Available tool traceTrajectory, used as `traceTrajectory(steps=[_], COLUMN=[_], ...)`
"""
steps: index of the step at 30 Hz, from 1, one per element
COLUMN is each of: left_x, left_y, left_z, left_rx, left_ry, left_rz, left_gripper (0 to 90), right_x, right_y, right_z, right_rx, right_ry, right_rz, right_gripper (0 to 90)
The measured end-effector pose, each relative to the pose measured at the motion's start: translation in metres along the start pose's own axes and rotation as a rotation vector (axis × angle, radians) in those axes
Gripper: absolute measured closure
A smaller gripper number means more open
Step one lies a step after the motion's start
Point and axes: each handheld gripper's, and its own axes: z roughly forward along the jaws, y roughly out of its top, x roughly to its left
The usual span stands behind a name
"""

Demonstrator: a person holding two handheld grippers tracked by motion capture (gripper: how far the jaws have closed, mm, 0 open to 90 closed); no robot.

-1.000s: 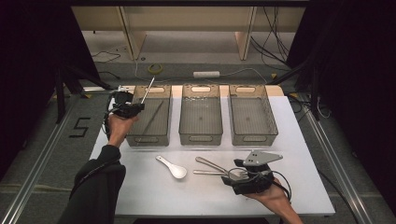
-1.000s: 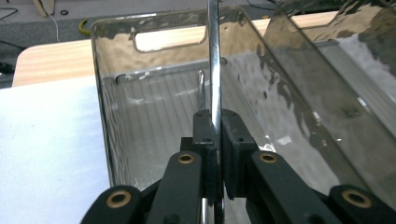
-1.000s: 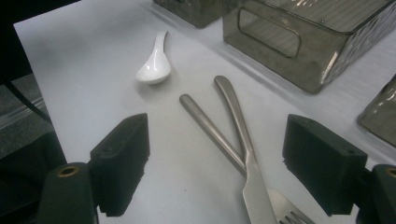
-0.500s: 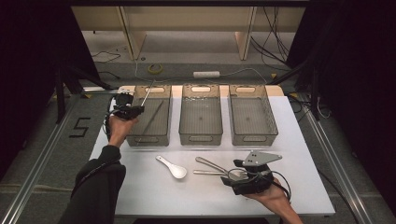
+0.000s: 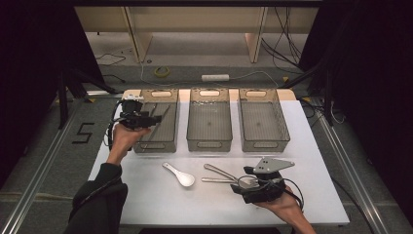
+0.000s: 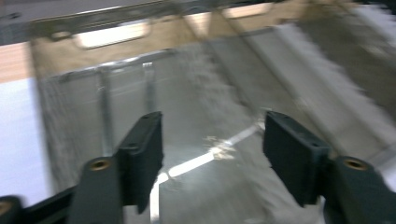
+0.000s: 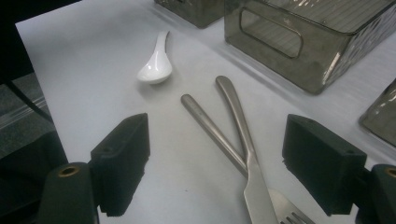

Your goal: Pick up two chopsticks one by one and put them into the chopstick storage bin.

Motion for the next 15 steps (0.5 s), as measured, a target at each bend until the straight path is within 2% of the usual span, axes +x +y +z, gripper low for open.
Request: traceTrajectory(steps=[1,3,4,6,7,8,11,15], left_x=[-0.005,-0.013,-0.017,-0.024,-0.027,-0.03,-0.037,-0.049], left_y=[-0.002,-0.005,-0.006,-0.009,-0.009,-0.01,-0.011,-0.014], left_z=[-0.004,-0.007,-0.01,-0.015,-0.018,-0.02,-0.025,-0.026], left_rx=[-0.013,0.016,0.018,0.012,0.019,0.018,0.015,0.042], left_ry=[-0.015,-0.041,-0.042,-0.076,-0.083,-0.079,-0.107,-0.137], left_rz=[0.015,0.053,0.07,0.088,0.11,0.122,0.142,0.187], left_gripper=[34.5,32.1,30.1,29.8,29.2,28.5,26.8,24.2], right_x=[0.0,0.0,0.0,0.0,0.0,0.0,-0.001,-0.001], right_y=[0.0,0.0,0.0,0.0,-0.001,-0.001,-0.002,-0.002], right_z=[0.0,0.0,0.0,-0.001,-0.001,-0.001,-0.001,-0.001], right_rx=[0.001,-0.005,-0.005,-0.005,-0.006,-0.007,-0.011,-0.017], right_ry=[-0.001,-0.003,-0.003,-0.007,-0.005,-0.005,-0.008,-0.009], right_rz=[0.002,0.005,0.002,-0.001,0.0,0.001,0.006,0.011], right_gripper=[24.1,24.0,24.0,24.0,24.1,24.1,24.0,24.0])
